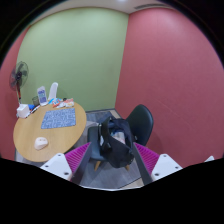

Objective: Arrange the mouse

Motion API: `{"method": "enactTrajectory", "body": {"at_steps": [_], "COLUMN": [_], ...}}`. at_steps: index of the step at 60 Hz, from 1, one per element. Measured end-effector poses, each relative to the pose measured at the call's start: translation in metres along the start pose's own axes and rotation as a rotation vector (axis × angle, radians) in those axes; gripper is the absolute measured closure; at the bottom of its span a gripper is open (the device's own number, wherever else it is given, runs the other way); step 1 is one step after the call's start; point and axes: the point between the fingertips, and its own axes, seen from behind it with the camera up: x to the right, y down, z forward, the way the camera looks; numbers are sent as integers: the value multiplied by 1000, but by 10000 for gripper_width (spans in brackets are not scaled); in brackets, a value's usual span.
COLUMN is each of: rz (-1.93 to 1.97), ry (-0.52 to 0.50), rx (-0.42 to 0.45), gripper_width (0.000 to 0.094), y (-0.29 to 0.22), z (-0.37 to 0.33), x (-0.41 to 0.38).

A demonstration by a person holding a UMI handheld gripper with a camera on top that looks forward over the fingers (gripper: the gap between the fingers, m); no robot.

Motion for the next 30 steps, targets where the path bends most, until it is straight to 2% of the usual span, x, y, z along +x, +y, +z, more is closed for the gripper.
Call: {"method": "enactTrajectory", "body": {"at_steps": [16, 30], "rz": [-21, -36], "ry": [-33, -167], "rx": [-55, -132], "gripper_width": [105, 100], "y": [39, 115], "z": [-3, -6], "x": [-36, -163]}}
